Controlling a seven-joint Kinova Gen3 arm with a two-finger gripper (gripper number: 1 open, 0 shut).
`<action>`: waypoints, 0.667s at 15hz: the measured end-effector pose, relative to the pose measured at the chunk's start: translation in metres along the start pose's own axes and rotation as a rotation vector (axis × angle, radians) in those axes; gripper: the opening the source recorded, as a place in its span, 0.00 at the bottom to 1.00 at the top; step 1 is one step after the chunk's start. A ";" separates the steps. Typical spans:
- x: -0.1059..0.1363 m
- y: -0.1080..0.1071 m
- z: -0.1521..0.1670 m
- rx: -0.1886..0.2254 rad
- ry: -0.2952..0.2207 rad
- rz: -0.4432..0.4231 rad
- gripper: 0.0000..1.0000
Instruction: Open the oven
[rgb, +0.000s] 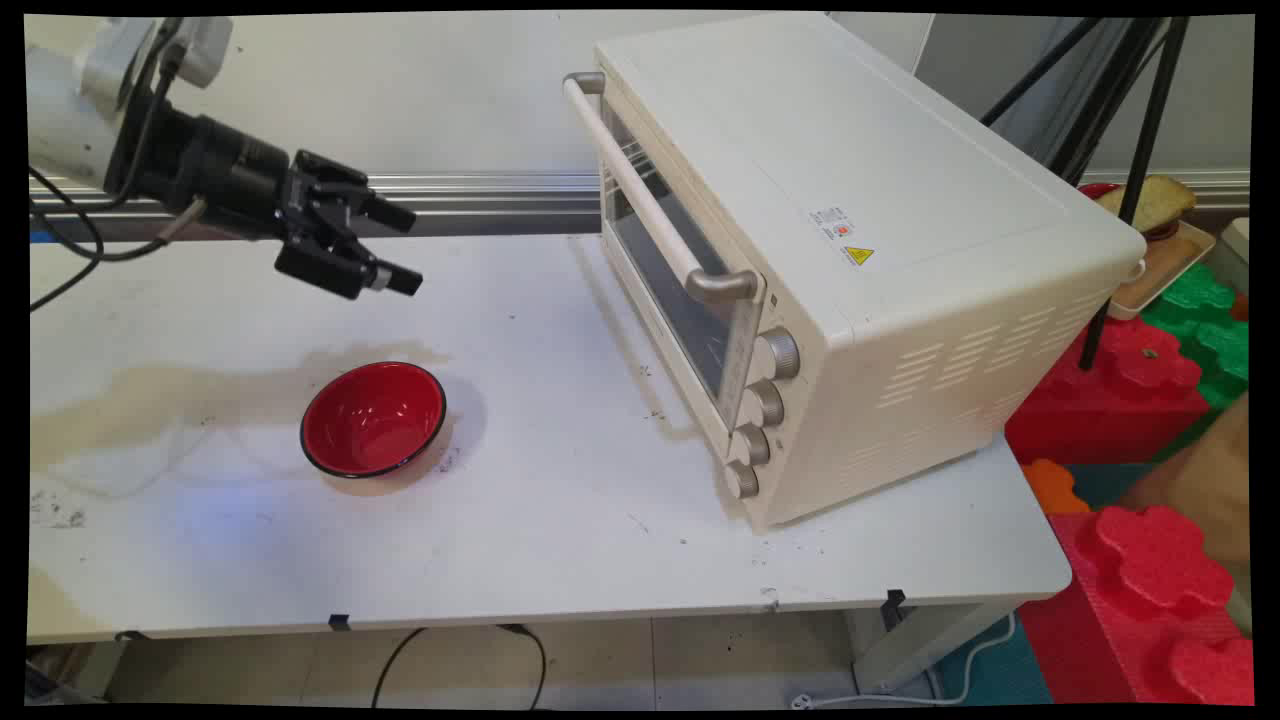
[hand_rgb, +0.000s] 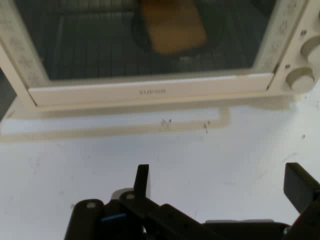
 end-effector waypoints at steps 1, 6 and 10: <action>0.005 0.000 -0.001 0.003 0.005 0.003 1.00; 0.040 0.002 -0.003 0.025 0.034 0.022 1.00; 0.065 0.003 -0.002 0.036 0.052 0.034 1.00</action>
